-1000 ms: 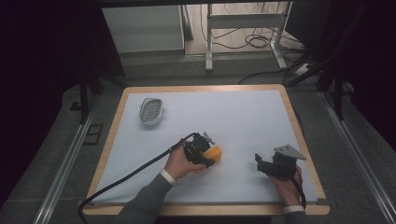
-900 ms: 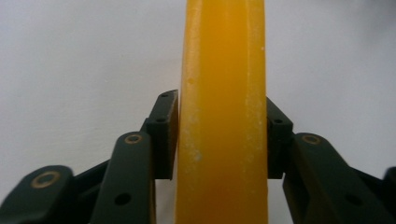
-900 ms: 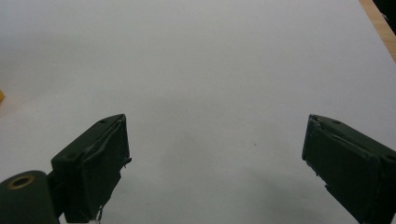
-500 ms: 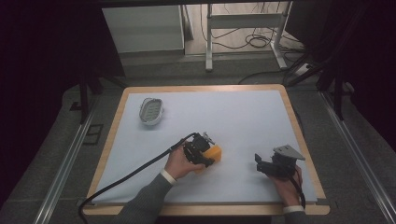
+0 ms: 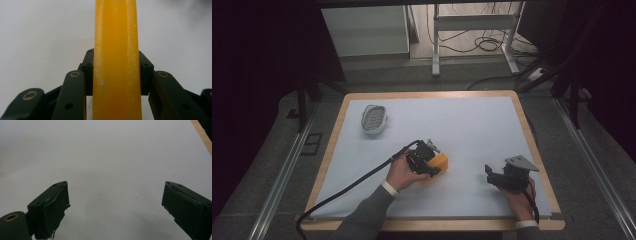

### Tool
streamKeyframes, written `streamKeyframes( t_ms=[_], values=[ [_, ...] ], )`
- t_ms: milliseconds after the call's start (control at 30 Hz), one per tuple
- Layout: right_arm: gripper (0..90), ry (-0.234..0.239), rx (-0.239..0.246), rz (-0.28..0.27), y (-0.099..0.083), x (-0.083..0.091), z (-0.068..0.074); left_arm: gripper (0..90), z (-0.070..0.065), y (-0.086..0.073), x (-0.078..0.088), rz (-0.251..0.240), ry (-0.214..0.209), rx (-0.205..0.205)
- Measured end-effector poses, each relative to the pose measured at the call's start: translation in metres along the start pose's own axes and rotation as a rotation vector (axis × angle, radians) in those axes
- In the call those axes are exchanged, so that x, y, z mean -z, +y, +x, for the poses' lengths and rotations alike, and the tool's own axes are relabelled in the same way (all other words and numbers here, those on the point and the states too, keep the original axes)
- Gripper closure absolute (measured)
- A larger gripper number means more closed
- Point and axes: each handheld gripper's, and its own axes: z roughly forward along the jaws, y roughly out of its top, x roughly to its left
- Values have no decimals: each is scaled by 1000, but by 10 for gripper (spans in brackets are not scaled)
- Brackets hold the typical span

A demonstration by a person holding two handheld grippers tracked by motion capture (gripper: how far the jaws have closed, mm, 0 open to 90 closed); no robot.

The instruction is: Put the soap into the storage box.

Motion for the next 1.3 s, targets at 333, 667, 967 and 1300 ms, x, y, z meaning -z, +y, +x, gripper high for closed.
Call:
streamKeyframes(
  t_ms=[333,667,967,1300],
  values=[
    [75,-1,1,0,0,0,0,611,8,2,17,-36,24,15],
    [75,-2,5,-3,0,0,-1,611,12,3,26,-55,28,24],
    [75,-3,-2,-2,0,0,0,611,19,4,37,-74,48,33],
    [75,-4,-4,-3,0,0,0,611,20,3,47,-101,77,33]
  ],
)
